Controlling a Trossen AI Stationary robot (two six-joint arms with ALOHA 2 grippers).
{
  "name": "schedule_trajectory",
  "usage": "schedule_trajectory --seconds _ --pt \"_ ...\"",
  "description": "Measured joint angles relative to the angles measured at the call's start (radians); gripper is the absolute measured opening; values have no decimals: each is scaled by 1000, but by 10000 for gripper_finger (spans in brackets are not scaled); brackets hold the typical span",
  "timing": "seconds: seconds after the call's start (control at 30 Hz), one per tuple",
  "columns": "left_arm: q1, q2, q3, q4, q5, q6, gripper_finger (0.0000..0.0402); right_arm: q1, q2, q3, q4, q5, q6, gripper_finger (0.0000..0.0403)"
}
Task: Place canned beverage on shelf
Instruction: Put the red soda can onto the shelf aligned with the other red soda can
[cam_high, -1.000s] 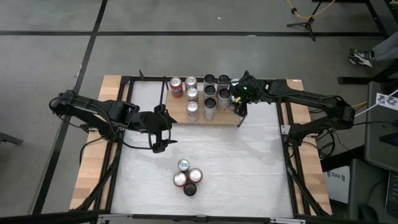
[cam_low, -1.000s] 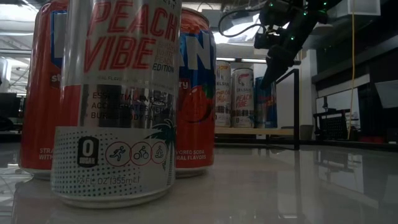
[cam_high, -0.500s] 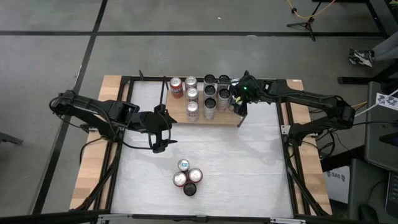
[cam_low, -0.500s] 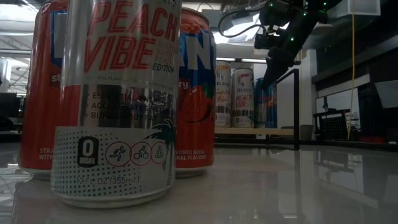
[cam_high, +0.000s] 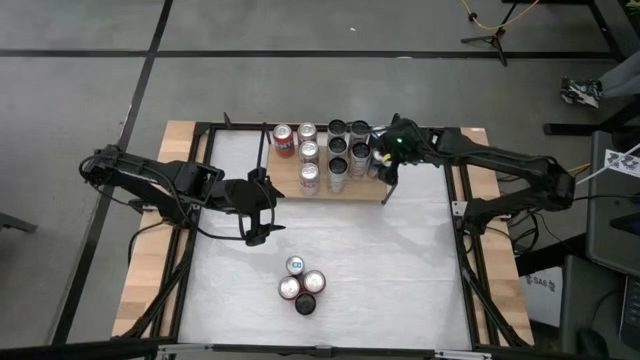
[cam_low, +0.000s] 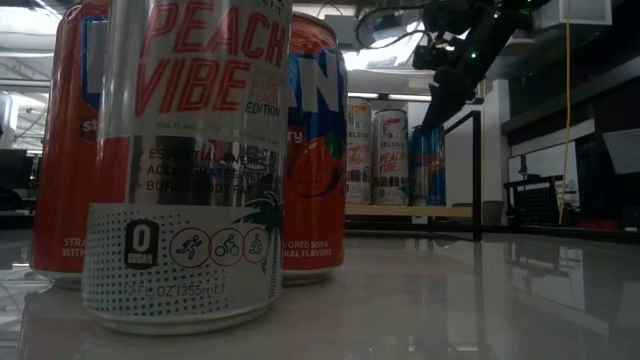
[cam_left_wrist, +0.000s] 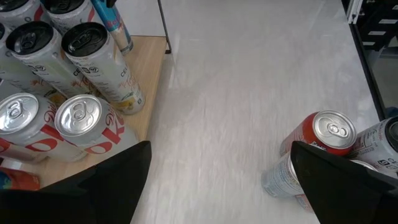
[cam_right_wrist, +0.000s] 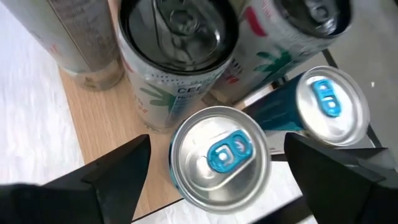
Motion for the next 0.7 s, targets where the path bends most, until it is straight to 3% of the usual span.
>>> schedule_trajectory --seconds 0.7 --pt "0 0 0 83 6 -2 377 0 -247 1 -3 -36 68 363"
